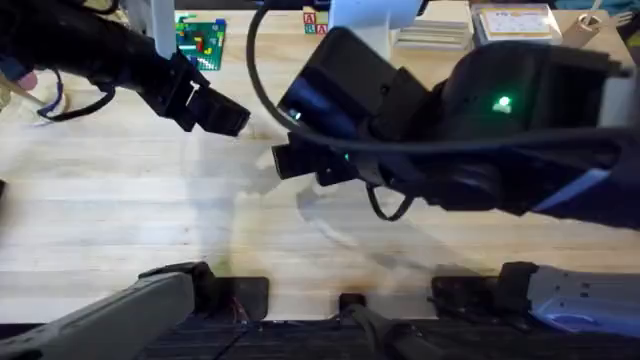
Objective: Unzip the bag, pick up the pens from the table one at a time and place them inside, then zip the bag closed.
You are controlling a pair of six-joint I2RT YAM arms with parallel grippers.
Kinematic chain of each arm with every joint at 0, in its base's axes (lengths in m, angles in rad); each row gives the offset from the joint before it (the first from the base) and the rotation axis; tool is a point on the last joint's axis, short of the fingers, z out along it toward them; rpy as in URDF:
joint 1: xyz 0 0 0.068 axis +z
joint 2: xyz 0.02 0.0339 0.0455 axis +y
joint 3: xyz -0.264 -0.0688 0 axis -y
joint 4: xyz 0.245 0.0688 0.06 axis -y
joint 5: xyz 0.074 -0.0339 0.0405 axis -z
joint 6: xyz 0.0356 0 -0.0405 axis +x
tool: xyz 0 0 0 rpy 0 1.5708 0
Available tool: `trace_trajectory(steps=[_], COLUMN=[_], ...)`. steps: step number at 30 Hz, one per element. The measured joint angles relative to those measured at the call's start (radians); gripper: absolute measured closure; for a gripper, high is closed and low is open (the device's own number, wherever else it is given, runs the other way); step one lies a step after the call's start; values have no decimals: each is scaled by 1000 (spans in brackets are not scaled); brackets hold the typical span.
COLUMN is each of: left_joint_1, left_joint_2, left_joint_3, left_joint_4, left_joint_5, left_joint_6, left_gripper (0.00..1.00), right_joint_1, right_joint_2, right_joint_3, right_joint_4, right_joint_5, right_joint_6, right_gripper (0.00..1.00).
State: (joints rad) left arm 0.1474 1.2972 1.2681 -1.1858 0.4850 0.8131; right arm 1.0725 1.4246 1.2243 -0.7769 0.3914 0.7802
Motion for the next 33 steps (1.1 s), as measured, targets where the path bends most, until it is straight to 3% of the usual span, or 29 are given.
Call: trace_trajectory(steps=[33], left_joint_1=[0], left_joint_2=[0], left_joint_3=[0], left_joint_4=[0], left_joint_5=[0], left_joint_6=[0], left_gripper=[7], right_joint_1=[37], right_joint_2=[71], right_joint_3=[2], right_joint_4=[12], right_joint_5=[57], right_joint_6=[142], right_gripper=[5])
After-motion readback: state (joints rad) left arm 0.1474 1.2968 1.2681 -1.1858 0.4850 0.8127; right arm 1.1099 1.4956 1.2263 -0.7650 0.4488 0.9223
